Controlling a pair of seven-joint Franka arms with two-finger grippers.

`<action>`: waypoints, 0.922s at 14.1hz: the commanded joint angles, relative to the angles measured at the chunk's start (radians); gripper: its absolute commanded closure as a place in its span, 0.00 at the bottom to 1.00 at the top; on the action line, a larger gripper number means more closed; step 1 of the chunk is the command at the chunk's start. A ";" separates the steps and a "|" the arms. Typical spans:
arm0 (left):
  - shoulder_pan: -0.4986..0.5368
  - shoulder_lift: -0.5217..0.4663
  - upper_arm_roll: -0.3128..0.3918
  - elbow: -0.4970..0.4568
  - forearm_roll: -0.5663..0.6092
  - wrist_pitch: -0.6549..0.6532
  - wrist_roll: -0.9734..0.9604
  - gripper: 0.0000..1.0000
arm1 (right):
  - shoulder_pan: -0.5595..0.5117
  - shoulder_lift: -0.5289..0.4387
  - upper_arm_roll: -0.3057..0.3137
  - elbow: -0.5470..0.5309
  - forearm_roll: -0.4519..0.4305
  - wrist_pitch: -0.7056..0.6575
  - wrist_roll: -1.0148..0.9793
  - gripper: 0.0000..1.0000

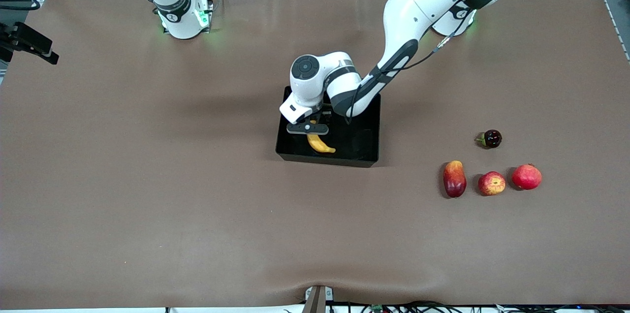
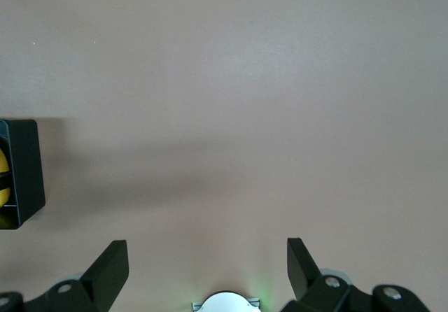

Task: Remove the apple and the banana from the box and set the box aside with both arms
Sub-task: 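Grasp the yellow banana with the left gripper and lift it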

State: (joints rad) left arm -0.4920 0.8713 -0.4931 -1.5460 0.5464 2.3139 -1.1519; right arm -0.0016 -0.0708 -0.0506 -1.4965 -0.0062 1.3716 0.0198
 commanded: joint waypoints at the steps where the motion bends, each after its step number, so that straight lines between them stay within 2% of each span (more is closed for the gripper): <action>1: -0.010 0.020 0.010 0.017 0.027 0.012 -0.034 0.37 | 0.000 0.000 -0.005 0.007 0.014 -0.005 -0.004 0.00; 3: -0.008 0.018 0.010 0.006 0.027 0.010 -0.051 0.85 | 0.000 0.000 -0.005 0.007 0.014 -0.005 -0.004 0.00; 4: -0.008 0.014 0.010 0.007 0.027 0.005 -0.070 1.00 | 0.000 0.000 -0.005 0.007 0.014 -0.005 -0.004 0.00; 7: -0.005 -0.011 0.010 0.012 0.030 -0.037 -0.068 1.00 | -0.001 0.003 -0.005 0.007 0.014 -0.005 -0.004 0.00; 13: 0.010 -0.196 -0.015 0.012 0.009 -0.221 -0.071 1.00 | -0.011 0.019 -0.011 0.006 0.011 -0.012 -0.009 0.00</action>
State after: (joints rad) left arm -0.4838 0.7725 -0.4999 -1.5074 0.5465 2.1625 -1.1965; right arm -0.0042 -0.0631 -0.0551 -1.4977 -0.0063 1.3702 0.0198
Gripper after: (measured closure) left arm 0.630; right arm 0.000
